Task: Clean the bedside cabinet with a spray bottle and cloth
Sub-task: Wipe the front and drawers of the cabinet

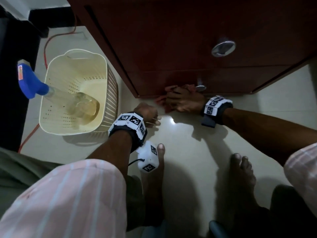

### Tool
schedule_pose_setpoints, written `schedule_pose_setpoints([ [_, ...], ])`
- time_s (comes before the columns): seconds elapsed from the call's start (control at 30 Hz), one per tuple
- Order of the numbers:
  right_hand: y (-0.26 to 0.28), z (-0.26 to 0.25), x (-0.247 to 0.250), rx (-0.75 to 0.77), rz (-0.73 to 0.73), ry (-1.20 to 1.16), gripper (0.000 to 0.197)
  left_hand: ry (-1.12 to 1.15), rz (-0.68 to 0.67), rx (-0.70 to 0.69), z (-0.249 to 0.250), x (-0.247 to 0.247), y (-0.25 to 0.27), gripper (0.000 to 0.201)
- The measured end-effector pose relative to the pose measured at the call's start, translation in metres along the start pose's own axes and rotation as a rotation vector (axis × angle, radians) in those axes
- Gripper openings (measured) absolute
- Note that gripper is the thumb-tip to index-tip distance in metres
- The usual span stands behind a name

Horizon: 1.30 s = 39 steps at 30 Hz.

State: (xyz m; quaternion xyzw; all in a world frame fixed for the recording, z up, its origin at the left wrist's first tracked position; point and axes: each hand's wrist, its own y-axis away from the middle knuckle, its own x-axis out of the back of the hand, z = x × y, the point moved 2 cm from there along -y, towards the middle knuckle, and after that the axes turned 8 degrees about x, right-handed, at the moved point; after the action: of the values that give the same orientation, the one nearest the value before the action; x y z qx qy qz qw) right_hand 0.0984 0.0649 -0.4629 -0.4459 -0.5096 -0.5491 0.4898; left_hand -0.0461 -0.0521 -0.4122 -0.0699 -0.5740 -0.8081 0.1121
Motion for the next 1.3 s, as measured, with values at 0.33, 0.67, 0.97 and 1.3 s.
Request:
schedule_pose_setpoints([
  [0.33,-0.014,-0.013,0.023,0.199,0.053,0.174,0.035,-0.031,0.007,-0.039,0.002,-0.007,0.019,0.014],
  [0.67,0.032,-0.01,0.007,0.177,0.011,0.128,0.046,-0.068,-0.029,-0.055,0.025,-0.023,0.023,0.013],
  [0.97,0.163,0.02,-0.038,-0.342,0.203,0.167,0.031,-0.116,-0.05,-0.048,0.033,-0.056,0.027,0.015],
  [1.3,0.047,-0.028,-0.012,-0.425,0.32,-0.153,0.054,-0.15,-0.019,-0.053,0.037,-0.053,0.027,0.022],
])
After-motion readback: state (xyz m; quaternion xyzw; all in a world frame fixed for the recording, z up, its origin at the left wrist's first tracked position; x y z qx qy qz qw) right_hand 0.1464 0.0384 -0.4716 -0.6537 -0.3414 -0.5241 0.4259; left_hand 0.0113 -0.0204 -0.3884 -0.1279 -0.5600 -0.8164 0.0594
